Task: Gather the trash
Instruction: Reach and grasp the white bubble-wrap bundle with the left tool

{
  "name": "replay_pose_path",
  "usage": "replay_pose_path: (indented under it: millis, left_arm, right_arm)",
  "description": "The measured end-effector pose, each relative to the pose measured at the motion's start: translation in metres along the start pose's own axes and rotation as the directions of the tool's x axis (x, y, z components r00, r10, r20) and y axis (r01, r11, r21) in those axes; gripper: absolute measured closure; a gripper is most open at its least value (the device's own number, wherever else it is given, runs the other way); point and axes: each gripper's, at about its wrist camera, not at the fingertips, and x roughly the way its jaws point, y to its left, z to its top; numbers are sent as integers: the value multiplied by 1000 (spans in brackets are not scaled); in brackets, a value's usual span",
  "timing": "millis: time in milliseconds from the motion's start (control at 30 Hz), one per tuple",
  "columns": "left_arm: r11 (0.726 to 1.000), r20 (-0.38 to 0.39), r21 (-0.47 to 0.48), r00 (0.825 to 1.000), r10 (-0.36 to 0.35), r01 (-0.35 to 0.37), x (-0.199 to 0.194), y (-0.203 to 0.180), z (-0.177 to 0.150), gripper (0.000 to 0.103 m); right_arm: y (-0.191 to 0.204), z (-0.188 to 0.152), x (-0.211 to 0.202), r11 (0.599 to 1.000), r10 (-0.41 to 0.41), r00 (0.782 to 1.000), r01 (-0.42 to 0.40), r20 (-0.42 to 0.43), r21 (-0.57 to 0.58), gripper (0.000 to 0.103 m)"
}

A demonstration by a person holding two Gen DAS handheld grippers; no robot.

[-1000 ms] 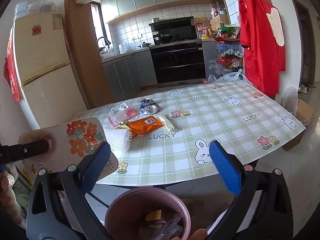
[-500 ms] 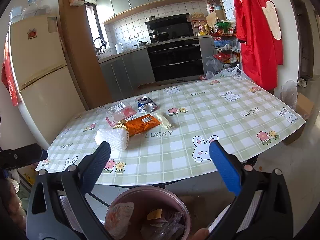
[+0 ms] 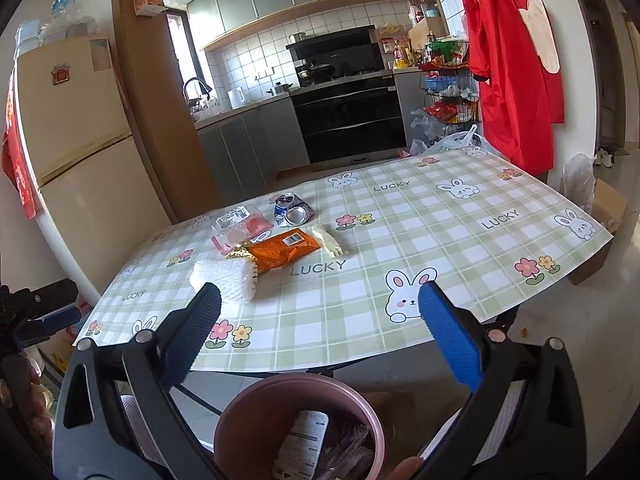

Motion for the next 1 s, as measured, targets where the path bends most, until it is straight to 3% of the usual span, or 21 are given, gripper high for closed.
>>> replay_pose_path:
  millis: [200, 400, 500, 600, 767, 833, 1000]
  left_arm:
    - [998, -3, 27, 998, 65, -65, 11, 16, 5, 6]
    - [997, -50, -55, 997, 52, -54, 45, 36, 19, 6]
    - [988, -68, -139, 996, 59, -68, 70, 47, 29, 6]
    - [970, -90, -233, 994, 54, -74, 99, 57, 39, 6]
    - [916, -143, -387, 988, 52, -104, 154, 69, 49, 8]
    - [899, -148, -431, 989, 16, -79, 174, 72, 51, 8]
    - [846, -205, -515, 978, 34, -138, 212, 80, 52, 8]
  right_arm:
    - [2, -1, 12, 997, -5, 999, 3, -34, -73, 6]
    - [-5, 6, 39, 992, -64, 995, 56, -73, -114, 6]
    - [-10, 13, 57, 991, -79, 991, 66, -108, -113, 6]
    - [-13, 20, 73, 983, -148, 983, 134, -108, -128, 6]
    - [-25, 28, 95, 992, -111, 983, 100, -149, -81, 6]
    - [-25, 29, 104, 990, -116, 980, 101, -160, -100, 6]
    - [-24, 29, 123, 985, -100, 975, 69, -200, -155, 6]
